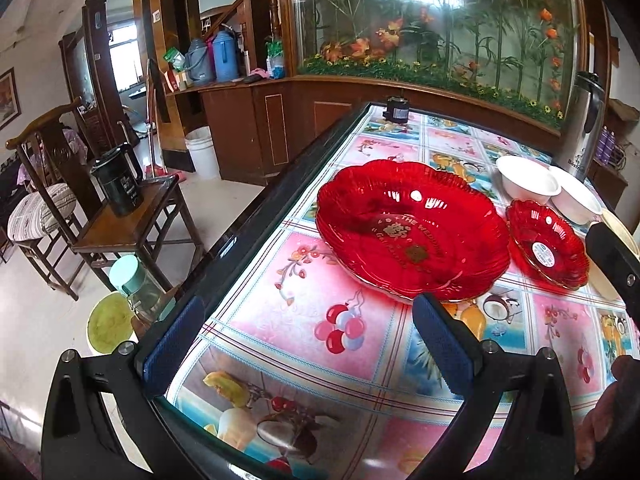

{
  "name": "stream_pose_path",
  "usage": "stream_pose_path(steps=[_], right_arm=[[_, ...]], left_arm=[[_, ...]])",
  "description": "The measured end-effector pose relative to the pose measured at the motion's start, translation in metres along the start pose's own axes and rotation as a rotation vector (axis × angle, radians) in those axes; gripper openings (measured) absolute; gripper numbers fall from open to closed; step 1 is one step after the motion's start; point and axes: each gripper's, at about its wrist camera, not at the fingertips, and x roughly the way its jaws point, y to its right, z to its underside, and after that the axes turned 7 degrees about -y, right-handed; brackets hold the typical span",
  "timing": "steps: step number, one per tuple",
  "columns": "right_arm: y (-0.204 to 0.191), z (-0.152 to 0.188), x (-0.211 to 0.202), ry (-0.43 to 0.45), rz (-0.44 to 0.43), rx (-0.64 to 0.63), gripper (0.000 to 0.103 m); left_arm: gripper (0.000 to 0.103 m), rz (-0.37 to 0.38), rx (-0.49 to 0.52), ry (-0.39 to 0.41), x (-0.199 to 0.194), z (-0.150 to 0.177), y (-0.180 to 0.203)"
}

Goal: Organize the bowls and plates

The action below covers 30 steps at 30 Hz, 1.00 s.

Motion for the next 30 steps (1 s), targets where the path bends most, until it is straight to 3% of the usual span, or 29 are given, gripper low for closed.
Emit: stream_pose_path(steps=[14,21,30], right_arm=[[0.013,-0.012,0.035,-0.068,-0.090,0.167,0.102],[0.020,-0.014,0.053,-0.096,-0.166,0.261,0.102],[0.024,-0.013,0.077,-0.182,-0.304,0.370,0.102]], left_arm=[[0.103,0.048,-0.028,-0.080,0.030,-0.021,-0.007],[0.103,0.144,-0.092,-0.190,0.054,-0.039,-0.014],[0.103,0.186,-0.142,-0.217,0.066,-0.044,-0.023]])
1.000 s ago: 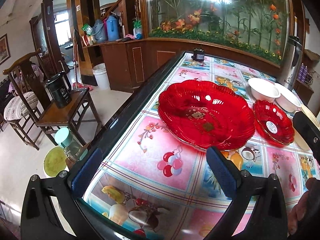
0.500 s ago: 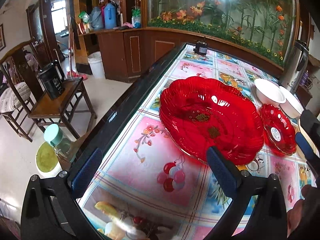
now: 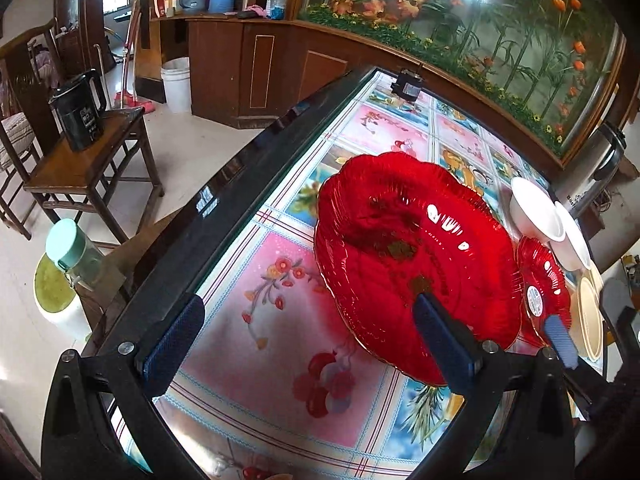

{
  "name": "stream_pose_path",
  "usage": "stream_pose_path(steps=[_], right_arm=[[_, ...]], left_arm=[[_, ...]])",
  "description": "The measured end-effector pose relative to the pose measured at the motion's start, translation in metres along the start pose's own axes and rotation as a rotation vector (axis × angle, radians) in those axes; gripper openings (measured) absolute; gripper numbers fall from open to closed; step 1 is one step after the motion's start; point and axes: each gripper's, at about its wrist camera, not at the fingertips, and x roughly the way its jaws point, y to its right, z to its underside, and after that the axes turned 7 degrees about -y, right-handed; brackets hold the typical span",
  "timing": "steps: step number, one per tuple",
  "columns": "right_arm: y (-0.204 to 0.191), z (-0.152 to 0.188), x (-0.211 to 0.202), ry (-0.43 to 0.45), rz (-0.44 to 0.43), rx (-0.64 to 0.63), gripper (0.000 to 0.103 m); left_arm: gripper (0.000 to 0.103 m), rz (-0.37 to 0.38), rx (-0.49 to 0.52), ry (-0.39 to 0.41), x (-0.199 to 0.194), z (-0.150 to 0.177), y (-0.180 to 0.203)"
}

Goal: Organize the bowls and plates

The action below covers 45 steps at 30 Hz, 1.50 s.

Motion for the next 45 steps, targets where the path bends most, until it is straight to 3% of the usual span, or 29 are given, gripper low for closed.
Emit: stream_pose_path(steps=[5,9,12,19,28,31,33,35,36,37,45], right_arm=[[0.012,-0.002,0.015,-0.034,0.006,0.057,0.098],[0.019,-0.005,0.026,-0.069,0.043,0.081,0.076],[0.031,-0.005,0.036,-0.113,0.053,0.130,0.066],[0.037,-0.008,0.039,-0.118,0.066,0.152,0.064],[0.047,-0.006,0.052,-0.173,0.096,0.207,0.042],[0.047,-0.005,0.053,-0.177,0.109,0.206,0.033],[0.050,-0.004,0.054,-0.179,0.112,0.217,0.023],[0.054,-0.004,0.055,-0.187,0.117,0.232,0.019],[0.055,-0.003,0.055,-0.187,0.109,0.239,0.019],[0.056,-0.002,0.054,-0.185,0.108,0.238,0.019],[0.055,-0.001,0.052,-0.179,0.115,0.230,0.018]], left_arm=[[0.103,-0.002,0.003,-0.001,0.004,0.001,0.000],[0.103,-0.006,-0.011,-0.005,0.011,-0.002,0.000],[0.103,-0.003,-0.024,-0.014,0.014,-0.004,0.001],[0.103,0.008,-0.075,-0.029,0.021,-0.010,0.003],[0.103,-0.019,-0.081,-0.041,0.035,-0.011,0.011],[0.088,-0.019,-0.061,-0.042,0.038,-0.010,0.015],[0.061,-0.006,-0.052,-0.058,0.043,-0.010,0.016],[0.048,-0.016,-0.034,-0.051,0.045,-0.009,0.018],[0.034,-0.008,-0.028,-0.054,0.045,-0.009,0.019],[0.028,0.008,-0.024,-0.057,0.046,-0.009,0.019],[0.017,-0.018,-0.013,-0.048,0.044,-0.008,0.019]])
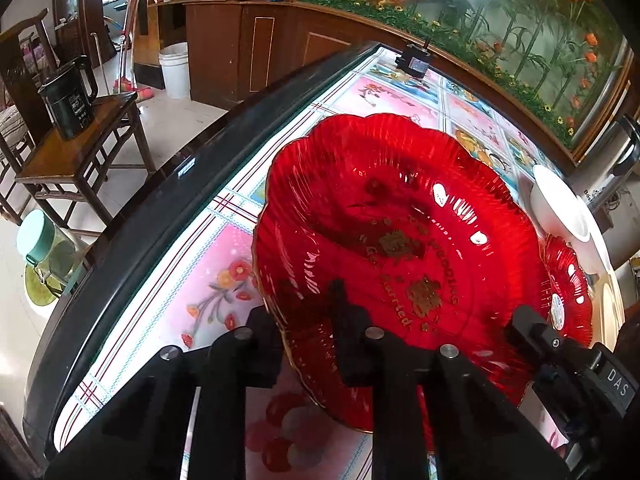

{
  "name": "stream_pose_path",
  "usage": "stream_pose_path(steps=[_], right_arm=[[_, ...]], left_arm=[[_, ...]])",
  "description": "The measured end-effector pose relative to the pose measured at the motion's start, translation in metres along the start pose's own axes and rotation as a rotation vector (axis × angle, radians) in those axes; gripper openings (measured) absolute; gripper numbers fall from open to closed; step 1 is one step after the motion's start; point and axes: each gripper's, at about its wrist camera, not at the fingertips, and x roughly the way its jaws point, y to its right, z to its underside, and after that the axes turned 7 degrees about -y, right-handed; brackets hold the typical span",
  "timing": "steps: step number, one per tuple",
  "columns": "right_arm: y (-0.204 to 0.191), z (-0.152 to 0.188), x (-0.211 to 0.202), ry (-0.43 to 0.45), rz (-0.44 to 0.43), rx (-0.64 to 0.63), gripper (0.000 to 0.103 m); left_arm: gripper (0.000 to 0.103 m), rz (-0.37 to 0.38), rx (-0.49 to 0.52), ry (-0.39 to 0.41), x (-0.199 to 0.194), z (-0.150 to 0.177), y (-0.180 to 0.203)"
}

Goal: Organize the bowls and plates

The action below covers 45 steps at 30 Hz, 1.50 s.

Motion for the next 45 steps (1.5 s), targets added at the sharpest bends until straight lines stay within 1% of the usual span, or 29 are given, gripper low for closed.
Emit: stream_pose_path(steps=[7,12,17,21,27,32,37,45], right_arm=[[0.000,0.001,-0.002,0.002,-0.002,-0.002,0.018],[-0.001,0.007,-0.005,-0.012,-0.011,-0.012,0.018],[-0.010,0.027,-0.009,-0.021,-0.010,-0.048,0.018],[-0.015,0.045,-0.017,-0.033,-0.002,-0.067,0.019],[-0.028,0.069,-0.043,-0.009,-0.009,-0.119,0.019],[-0.039,0.089,-0.063,0.014,-0.012,-0.165,0.019],[-0.041,0.098,-0.067,0.002,-0.008,-0.171,0.019],[-0.028,0.107,-0.047,-0.052,0.023,-0.139,0.019]], left_arm=[[0.017,-0.003,0.015,-0.007,-0.003,0.005,-0.002],[0.017,-0.012,0.019,-0.005,-0.012,0.014,-0.009],[0.017,-0.032,0.023,0.005,-0.026,0.029,-0.019],[0.018,-0.023,0.028,0.007,-0.040,0.044,-0.026],[0.018,-0.026,0.057,0.071,-0.074,0.062,-0.028],[0.018,-0.031,0.070,0.099,-0.086,0.071,-0.031],[0.018,-0.033,0.067,0.066,-0.076,0.079,-0.037],[0.019,-0.043,0.053,0.001,-0.055,0.085,-0.047]])
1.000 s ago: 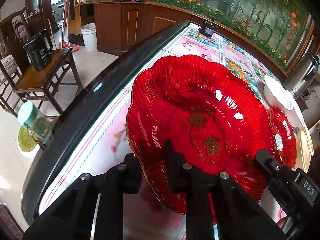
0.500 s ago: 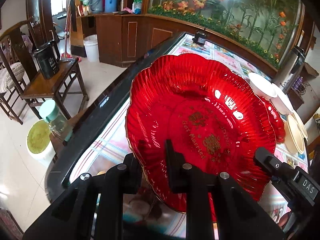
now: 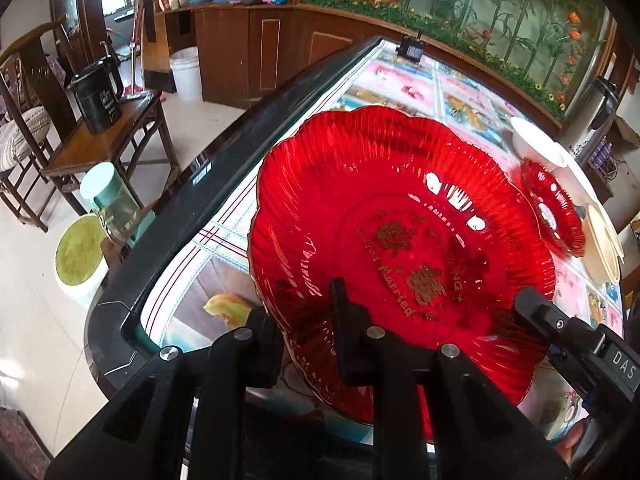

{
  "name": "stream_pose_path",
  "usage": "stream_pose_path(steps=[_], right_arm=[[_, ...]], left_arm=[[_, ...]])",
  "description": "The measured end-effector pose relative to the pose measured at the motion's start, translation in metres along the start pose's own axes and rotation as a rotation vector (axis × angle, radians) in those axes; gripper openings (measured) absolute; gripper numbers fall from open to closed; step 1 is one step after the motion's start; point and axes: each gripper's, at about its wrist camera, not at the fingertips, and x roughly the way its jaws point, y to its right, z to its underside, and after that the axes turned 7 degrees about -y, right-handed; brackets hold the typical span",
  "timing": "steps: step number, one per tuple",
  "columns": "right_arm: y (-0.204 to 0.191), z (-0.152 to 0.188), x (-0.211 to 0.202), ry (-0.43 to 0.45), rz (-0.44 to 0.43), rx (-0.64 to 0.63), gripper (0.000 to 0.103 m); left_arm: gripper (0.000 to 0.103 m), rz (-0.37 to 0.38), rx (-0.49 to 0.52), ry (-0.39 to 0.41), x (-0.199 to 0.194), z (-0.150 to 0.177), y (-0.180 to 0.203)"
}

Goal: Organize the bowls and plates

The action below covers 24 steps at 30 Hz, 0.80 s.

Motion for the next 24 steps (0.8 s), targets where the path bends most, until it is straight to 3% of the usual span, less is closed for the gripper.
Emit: stream_pose_path(steps=[7,8,9,11,13,17,20,24], right_arm=[[-0.001,0.000,0.006,-0.020,-0.008,0.000,0.027],[-0.004,0.000,0.005,-0.016,0.005,-0.015,0.027],[-0.006,0.000,0.001,-0.003,0.021,-0.042,0.030],[-0.011,0.001,-0.008,0.026,0.037,-0.092,0.042],[-0.012,0.003,-0.026,0.082,0.059,-0.140,0.048],[0.004,0.002,-0.062,0.167,0.084,-0.182,0.048],[0.021,0.002,-0.091,0.228,0.100,-0.182,0.049],[0.045,0.003,-0.128,0.307,0.124,-0.167,0.053]], left_arm=[[0.019,-0.014,0.018,0.008,-0.003,0.002,-0.001],[0.025,-0.020,0.025,0.015,-0.005,0.004,-0.002],[0.038,-0.032,0.033,0.024,-0.009,0.007,-0.004],[0.057,-0.071,0.051,0.061,-0.021,0.015,-0.009],[0.060,-0.112,0.071,0.126,-0.037,0.025,-0.015],[0.060,-0.131,0.106,0.234,-0.069,0.041,-0.016],[0.063,-0.092,0.123,0.312,-0.092,0.042,-0.007],[0.083,0.087,0.164,0.375,-0.121,0.038,0.026]])
